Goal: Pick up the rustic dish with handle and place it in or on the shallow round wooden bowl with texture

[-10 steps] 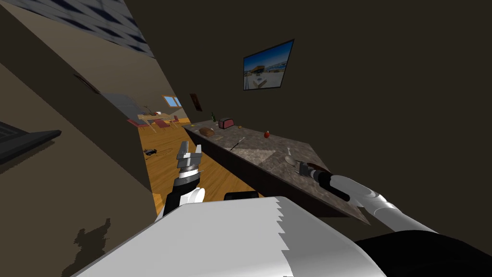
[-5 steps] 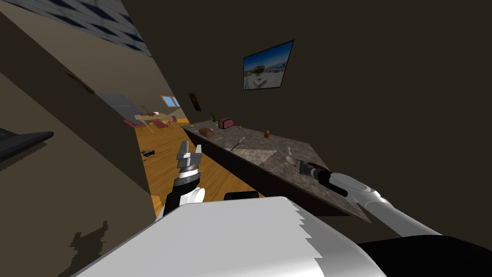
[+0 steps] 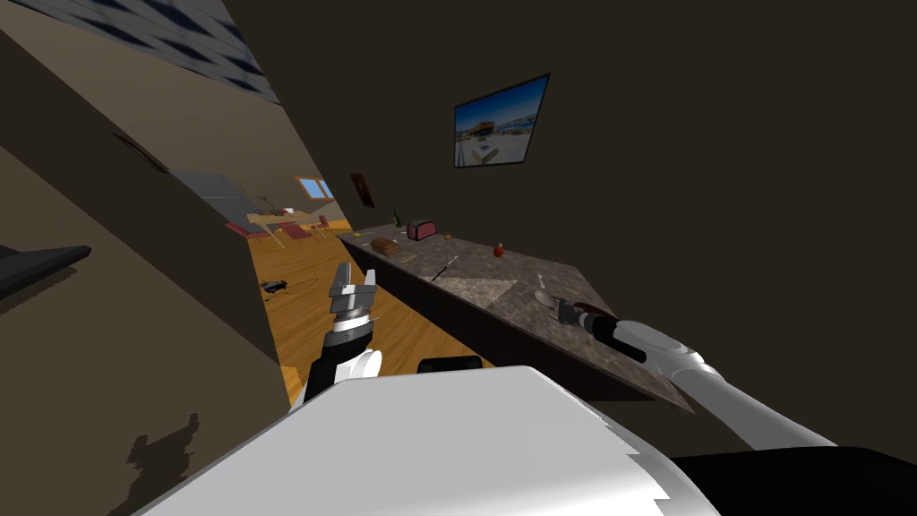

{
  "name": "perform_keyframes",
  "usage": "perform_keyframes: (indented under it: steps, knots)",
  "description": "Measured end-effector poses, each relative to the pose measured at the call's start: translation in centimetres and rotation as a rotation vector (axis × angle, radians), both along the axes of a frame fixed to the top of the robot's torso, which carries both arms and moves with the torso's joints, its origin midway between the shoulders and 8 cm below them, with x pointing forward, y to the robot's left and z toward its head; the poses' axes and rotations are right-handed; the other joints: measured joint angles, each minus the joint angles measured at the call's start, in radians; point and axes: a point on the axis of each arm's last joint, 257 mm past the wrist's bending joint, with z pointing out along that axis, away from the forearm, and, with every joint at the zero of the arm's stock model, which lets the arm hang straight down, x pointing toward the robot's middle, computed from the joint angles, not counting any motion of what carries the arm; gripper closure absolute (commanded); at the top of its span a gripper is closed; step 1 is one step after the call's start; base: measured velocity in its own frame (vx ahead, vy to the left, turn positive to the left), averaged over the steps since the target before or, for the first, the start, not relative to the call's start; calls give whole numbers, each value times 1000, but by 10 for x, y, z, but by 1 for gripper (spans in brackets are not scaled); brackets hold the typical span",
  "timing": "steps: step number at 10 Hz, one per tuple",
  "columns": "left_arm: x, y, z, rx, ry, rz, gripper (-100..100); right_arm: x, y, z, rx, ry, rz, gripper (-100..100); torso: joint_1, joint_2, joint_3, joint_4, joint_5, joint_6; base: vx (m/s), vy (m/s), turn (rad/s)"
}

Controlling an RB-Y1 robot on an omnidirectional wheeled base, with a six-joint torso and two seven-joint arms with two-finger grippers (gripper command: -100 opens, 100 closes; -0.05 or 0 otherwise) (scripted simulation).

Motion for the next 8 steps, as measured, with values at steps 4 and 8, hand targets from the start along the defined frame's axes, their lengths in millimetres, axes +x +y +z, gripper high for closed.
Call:
perform_keyframes:
  steps: [4, 8]
  knots:
    - [0, 0, 0, 0, 0, 0, 0, 0, 0, 0, 1, -1, -1, 100, -1, 0, 0, 0, 0, 0, 0, 0, 0]
    - [0, 0, 0, 0, 0, 0, 0, -6, 2, 0, -5, 8, -10, 100, -4, 1, 1, 0, 0, 0, -6, -35, 27]
